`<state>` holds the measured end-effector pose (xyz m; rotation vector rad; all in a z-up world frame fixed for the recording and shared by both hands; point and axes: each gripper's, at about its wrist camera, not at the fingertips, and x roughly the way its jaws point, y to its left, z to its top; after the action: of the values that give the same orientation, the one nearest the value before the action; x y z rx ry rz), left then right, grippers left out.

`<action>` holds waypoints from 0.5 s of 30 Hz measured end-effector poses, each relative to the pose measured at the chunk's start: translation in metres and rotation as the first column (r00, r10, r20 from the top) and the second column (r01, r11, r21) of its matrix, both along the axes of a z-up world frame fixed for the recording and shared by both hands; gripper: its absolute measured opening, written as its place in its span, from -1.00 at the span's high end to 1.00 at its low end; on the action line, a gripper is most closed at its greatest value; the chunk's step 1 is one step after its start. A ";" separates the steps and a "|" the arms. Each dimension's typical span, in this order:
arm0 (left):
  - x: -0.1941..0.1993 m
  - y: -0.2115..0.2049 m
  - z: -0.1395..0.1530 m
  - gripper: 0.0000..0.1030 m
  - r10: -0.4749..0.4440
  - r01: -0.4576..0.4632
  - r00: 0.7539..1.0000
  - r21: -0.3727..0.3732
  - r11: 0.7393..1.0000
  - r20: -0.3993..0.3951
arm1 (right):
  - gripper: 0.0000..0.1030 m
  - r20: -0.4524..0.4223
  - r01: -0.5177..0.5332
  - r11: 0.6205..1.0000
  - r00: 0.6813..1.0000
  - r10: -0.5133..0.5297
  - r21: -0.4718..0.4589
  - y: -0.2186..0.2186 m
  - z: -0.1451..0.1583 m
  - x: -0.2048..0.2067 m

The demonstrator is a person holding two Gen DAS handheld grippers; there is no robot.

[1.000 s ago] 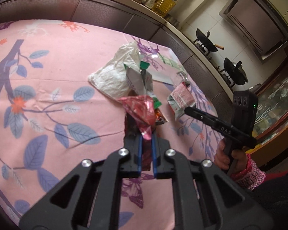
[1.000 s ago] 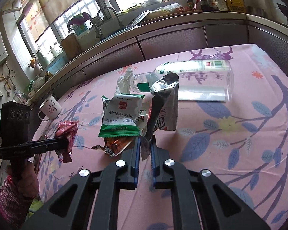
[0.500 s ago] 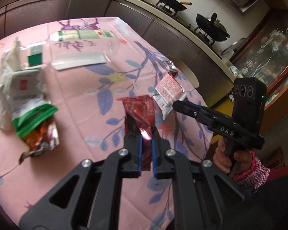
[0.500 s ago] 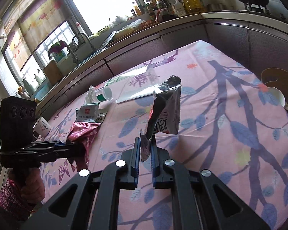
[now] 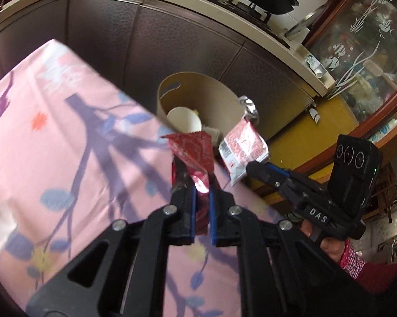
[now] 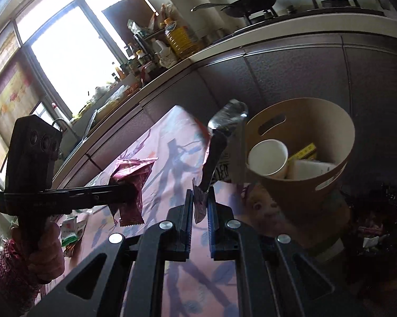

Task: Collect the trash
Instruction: 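Carry both wrappers to the beige bin and open both grippers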

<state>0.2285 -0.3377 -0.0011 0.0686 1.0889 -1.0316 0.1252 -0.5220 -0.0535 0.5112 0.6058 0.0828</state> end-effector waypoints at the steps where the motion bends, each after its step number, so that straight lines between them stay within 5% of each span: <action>1: 0.009 -0.021 0.001 0.85 -0.012 0.012 1.000 0.000 1.000 -0.009 | 0.87 -0.002 0.016 1.000 1.000 -0.016 0.008 -0.012 0.000 0.004; 10: 0.052 -0.149 -0.025 0.84 -0.019 0.021 1.000 0.085 0.996 -0.019 | 0.86 -0.098 0.105 0.991 0.990 -0.097 0.077 -0.092 -0.032 0.042; 13: 0.059 -0.166 -0.036 0.39 0.008 -0.003 0.999 0.151 0.989 -0.032 | 0.78 -0.130 0.110 0.985 0.987 -0.093 0.132 -0.102 -0.043 0.050; 14: 0.059 -0.168 -0.037 0.25 0.017 -0.011 0.999 0.157 0.988 -0.034 | 0.62 -0.124 0.119 0.981 0.987 -0.100 0.153 -0.104 -0.045 0.050; 15: 0.059 -0.168 -0.036 0.25 0.022 -0.019 0.999 0.149 0.989 -0.024 | 0.23 -0.117 0.133 0.977 0.987 -0.114 0.164 -0.106 -0.047 0.048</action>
<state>0.2872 -0.5058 -0.0366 0.1642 1.1868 -0.9340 0.1730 -0.6283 -0.1007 0.7230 0.6736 -0.0109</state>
